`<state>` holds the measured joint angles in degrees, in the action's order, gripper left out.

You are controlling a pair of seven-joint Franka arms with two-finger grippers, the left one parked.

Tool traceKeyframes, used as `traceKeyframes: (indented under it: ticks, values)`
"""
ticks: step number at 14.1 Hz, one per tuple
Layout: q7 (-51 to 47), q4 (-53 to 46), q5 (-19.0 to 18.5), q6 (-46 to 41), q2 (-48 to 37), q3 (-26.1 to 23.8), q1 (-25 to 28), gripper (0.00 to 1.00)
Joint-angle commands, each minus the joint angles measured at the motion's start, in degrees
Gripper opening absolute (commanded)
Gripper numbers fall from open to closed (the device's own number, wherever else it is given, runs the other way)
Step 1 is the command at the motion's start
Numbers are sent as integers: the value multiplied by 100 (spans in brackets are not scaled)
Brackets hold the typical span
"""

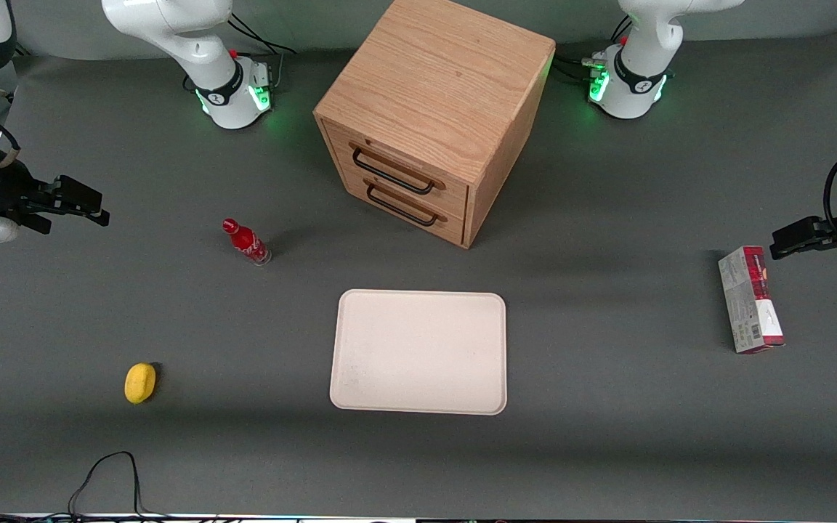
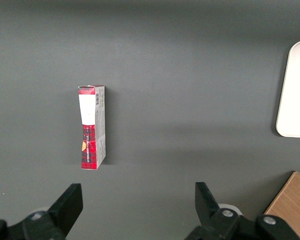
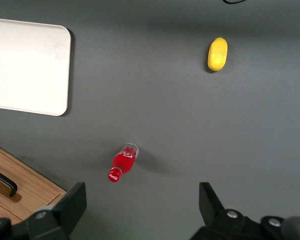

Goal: Open upper drawer

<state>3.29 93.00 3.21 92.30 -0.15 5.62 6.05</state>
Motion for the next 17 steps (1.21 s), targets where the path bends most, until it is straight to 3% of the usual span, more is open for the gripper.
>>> traceKeyframes:
  ticks: [1,17]
  values:
    - [128,-72,-128,-89,-12,1,-16,100]
    - [137,-344,-128,-133,322,-43,37,100]
